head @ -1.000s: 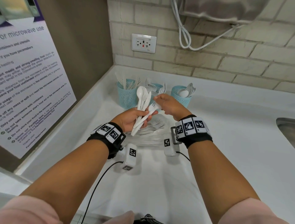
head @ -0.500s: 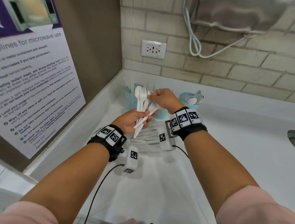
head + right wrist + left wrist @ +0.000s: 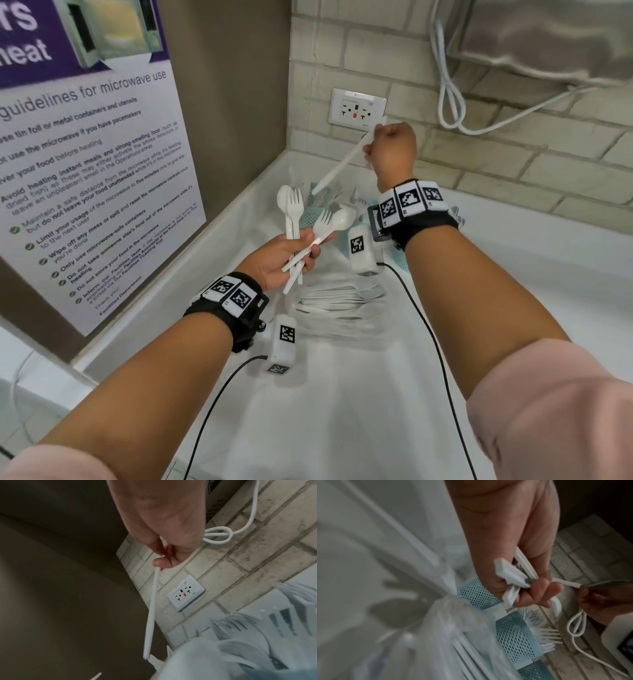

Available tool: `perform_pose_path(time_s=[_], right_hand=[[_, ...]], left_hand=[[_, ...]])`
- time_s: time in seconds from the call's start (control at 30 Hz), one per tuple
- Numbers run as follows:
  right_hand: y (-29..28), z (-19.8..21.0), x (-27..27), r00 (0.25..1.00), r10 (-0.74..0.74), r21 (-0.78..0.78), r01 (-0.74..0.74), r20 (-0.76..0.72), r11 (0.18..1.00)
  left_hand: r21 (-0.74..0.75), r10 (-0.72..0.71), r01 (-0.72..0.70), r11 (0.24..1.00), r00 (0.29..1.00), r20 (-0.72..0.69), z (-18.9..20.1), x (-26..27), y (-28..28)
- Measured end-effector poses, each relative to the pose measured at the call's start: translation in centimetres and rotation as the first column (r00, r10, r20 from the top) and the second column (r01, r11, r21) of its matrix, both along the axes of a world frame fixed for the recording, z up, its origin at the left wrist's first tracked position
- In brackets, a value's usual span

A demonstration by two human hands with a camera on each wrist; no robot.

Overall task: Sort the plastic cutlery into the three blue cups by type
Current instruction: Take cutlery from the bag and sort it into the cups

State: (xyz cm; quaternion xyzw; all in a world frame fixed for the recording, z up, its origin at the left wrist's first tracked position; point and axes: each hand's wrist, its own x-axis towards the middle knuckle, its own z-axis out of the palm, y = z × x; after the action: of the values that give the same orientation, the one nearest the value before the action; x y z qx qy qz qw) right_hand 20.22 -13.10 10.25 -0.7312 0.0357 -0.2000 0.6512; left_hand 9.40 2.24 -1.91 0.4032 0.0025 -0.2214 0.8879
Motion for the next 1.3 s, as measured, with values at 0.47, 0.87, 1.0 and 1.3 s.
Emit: perform_pose_path(time_s=[0.47, 0.87, 1.0, 1.3], right_hand=[[2.5, -6.7, 0.1, 0.993, 0.065, -0.837, -0.120, -0.100, 0.534], [-1.3, -1.6, -4.0, 0.932, 0.027, -0.840, -0.339, -0.362, 0.423], [-1.9, -2.3, -6.0, 0.865, 0.068, -0.769, -0.476, -0.497, 0.427], [-3.9, -4.9, -7.8, 0.762, 0.365, -0.180, -0.524, -0.534, 0.832]], left_hand=[[-0.015, 0.095, -0.097, 0.995, 0.989, -0.118, -0.7, 0.1, 0.3], [0.057, 0.070, -0.069, 0.996, 0.997, -0.021, 0.2, -0.3, -1.2], [0.065, 0.031, -0.031, 0.997, 1.000, -0.002, 0.7, -0.5, -2.5], [0.213, 0.009, -0.006, 0.977, 1.000, -0.013, 0.3, -0.7, -4.1]])
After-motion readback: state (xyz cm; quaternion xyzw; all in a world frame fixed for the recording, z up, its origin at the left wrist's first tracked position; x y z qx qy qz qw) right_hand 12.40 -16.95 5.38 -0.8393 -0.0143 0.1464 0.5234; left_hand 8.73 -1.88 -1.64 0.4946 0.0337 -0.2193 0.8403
